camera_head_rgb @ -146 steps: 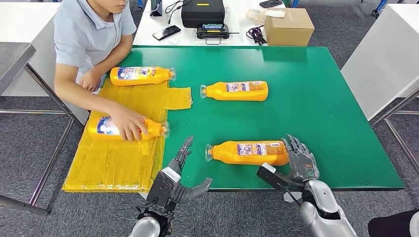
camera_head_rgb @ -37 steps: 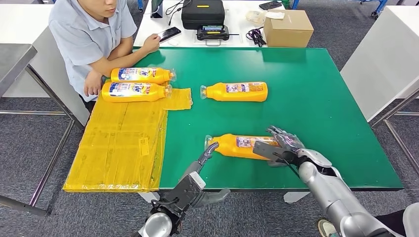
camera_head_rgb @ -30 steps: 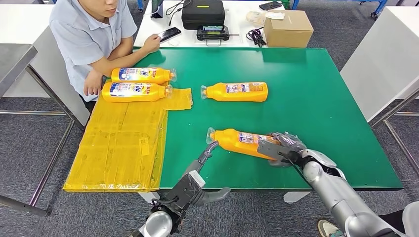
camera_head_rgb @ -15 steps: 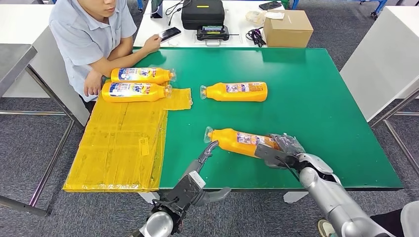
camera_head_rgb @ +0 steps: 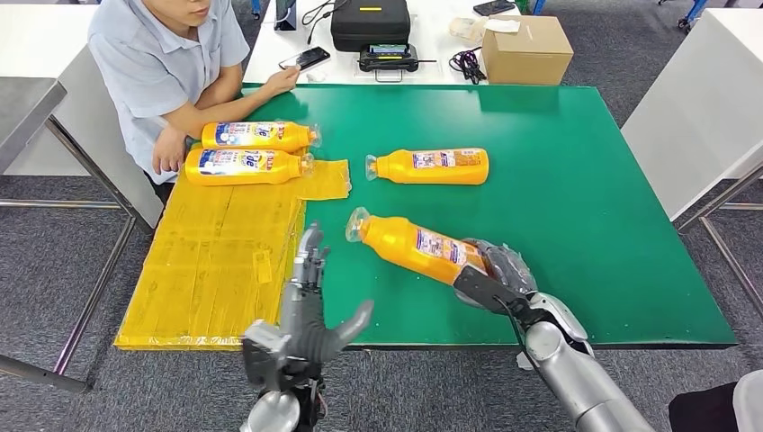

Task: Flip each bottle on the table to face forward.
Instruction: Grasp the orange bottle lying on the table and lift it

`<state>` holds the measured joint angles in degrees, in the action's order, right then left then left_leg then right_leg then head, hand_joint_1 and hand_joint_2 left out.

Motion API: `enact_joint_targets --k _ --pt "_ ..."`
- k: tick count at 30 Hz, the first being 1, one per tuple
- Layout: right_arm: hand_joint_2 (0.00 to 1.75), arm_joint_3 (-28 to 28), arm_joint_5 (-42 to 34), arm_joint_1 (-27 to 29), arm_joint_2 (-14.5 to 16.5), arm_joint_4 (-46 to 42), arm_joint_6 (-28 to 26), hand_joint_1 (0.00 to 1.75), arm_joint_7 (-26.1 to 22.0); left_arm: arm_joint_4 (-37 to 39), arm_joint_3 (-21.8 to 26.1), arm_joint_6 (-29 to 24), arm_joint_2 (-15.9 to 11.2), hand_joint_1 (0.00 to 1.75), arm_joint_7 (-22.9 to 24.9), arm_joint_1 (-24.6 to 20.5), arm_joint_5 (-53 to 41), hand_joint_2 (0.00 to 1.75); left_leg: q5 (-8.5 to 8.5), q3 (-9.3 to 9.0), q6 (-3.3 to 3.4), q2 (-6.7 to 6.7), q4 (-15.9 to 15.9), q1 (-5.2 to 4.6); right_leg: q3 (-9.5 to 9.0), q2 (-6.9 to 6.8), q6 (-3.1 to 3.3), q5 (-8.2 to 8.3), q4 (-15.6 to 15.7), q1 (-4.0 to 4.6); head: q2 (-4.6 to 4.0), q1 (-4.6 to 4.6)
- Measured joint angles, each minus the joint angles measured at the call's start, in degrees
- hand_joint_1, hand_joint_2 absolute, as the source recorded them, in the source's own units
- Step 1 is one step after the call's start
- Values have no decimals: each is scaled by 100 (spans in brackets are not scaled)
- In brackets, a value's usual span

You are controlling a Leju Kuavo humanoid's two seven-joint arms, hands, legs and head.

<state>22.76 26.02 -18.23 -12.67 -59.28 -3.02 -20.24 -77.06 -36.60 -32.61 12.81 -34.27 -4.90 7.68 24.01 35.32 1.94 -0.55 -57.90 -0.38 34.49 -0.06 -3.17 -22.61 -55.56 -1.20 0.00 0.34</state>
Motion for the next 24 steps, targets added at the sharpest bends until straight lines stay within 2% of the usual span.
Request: enact_joint_targets --k 5,13,16,20,24 --pt "175 -288 -79 243 149 -413 -35 175 0 -547 121 -245 -69 0 -402 269 485 175 0 6 0 0 0 0 6 0 0 0 0 0 0 0" --pt "175 -479 -130 400 288 -640 -45 175 -19 -913 221 -224 -133 0 -394 452 761 175 0 6 0 0 0 0 6 0 0 0 0 -1 0 1" --pt "175 -525 -252 430 371 -675 10 175 -155 -904 234 203 -159 0 -11 451 1326 175 0 6 0 1 0 0 7 0 0 0 0 0 0 1" --pt "175 -501 -597 454 523 -702 471 175 -429 -626 248 1222 -186 0 685 376 2210 175 0 6 0 3 1 0 9 1 0 0 0 0 0 1" --pt "175 -399 -884 450 659 -701 815 175 -573 -152 256 1726 -188 0 911 193 2490 175 -1 7 0 2 1 2 10 1 0 0 -1 0 0 0"
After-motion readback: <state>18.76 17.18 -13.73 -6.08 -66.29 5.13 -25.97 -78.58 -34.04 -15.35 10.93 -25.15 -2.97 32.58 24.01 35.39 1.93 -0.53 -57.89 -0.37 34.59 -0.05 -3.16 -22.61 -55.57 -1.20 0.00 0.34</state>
